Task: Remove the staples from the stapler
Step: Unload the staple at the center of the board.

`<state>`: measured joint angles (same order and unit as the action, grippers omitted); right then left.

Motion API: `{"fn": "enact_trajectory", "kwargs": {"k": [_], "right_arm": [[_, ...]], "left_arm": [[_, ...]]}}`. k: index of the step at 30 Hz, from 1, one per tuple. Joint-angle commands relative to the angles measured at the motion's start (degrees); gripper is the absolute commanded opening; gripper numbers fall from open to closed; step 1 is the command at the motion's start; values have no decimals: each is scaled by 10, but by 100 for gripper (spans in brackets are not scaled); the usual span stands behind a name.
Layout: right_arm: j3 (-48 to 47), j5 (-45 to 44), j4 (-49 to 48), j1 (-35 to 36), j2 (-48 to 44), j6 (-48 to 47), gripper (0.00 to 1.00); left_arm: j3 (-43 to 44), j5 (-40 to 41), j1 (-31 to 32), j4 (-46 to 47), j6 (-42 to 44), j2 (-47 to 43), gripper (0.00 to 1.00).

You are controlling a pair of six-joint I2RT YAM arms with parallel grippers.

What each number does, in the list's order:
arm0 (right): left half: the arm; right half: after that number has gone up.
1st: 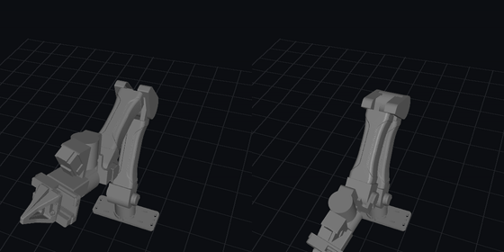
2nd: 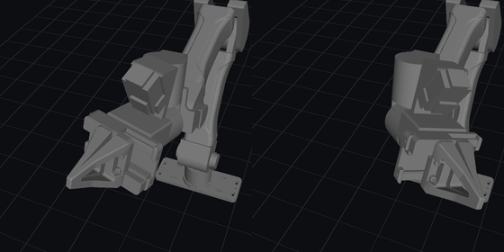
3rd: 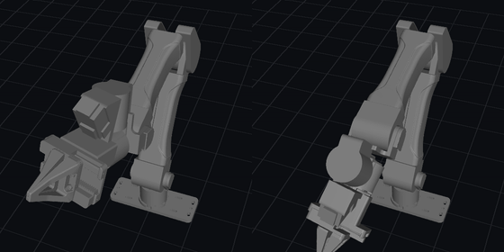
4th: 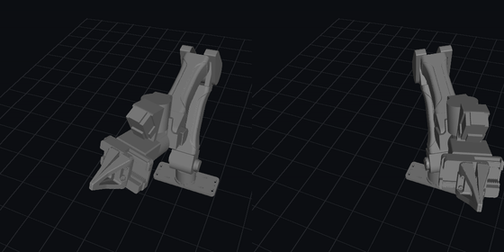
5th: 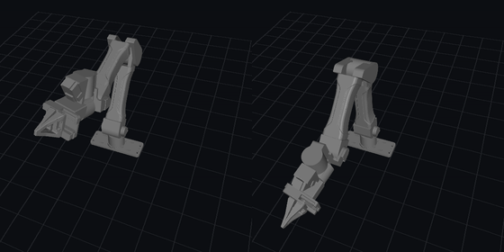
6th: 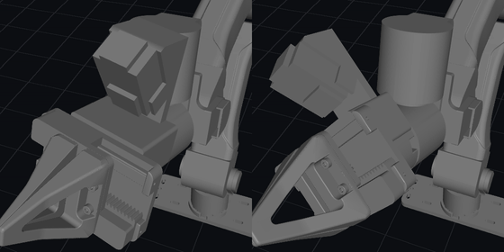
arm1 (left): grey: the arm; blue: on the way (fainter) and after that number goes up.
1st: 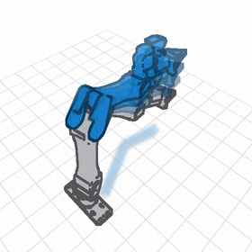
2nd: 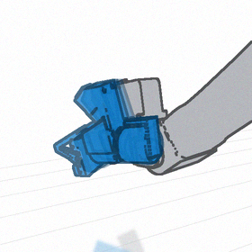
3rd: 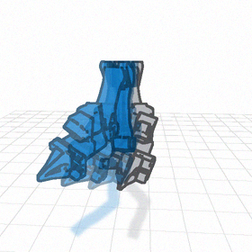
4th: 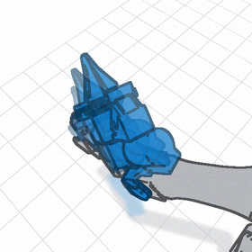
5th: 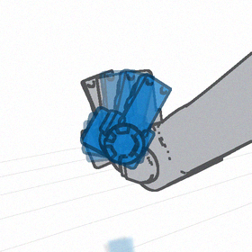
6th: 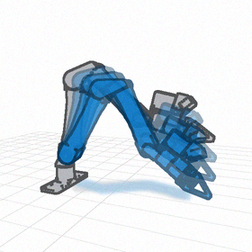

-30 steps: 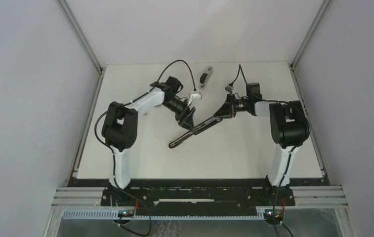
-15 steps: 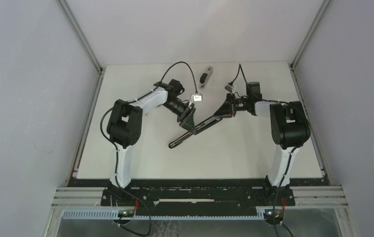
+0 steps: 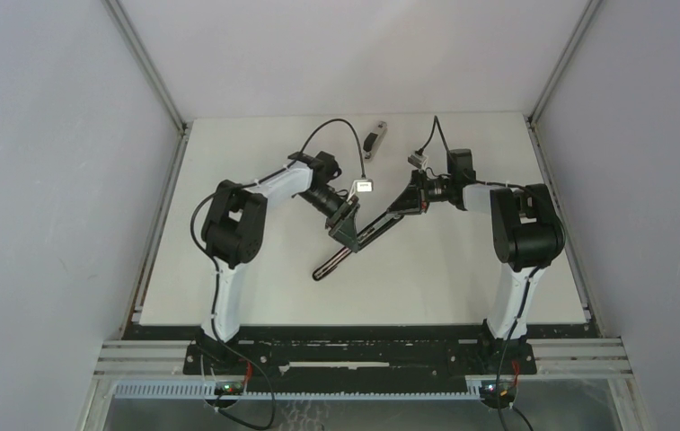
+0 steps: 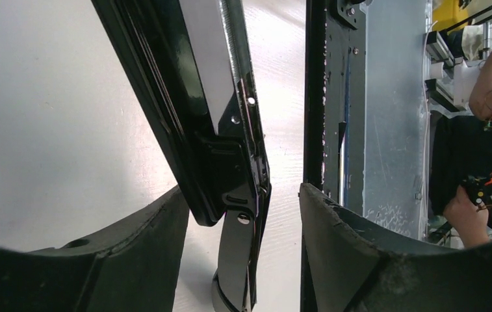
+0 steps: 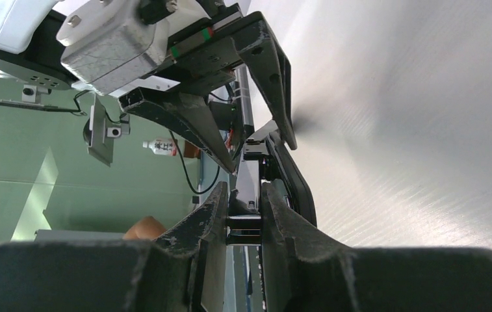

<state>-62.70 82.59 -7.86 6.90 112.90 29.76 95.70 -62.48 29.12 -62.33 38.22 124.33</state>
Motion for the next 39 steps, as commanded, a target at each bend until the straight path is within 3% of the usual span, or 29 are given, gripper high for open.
{"fn": "enact_trajectory", "kwargs": {"k": [1,4,10,21,39], "right_arm": [[-15,38,-8,3,-38,3,4],[-15,37,-5,3,-38,1,3],[-15,37,-4,3,-40,-1,4],[-15,35,-4,1,-38,-1,4],[-15,33,-4,2,-33,-2,5]], "left_arm": [[15,-24,2,25,-26,0,69],[1,-21,1,67,-59,-6,70],[2,-43,2,64,-64,-2,67],[27,-36,2,-45,39,25,69],[30,-62,6,-15,3,24,63]]}}
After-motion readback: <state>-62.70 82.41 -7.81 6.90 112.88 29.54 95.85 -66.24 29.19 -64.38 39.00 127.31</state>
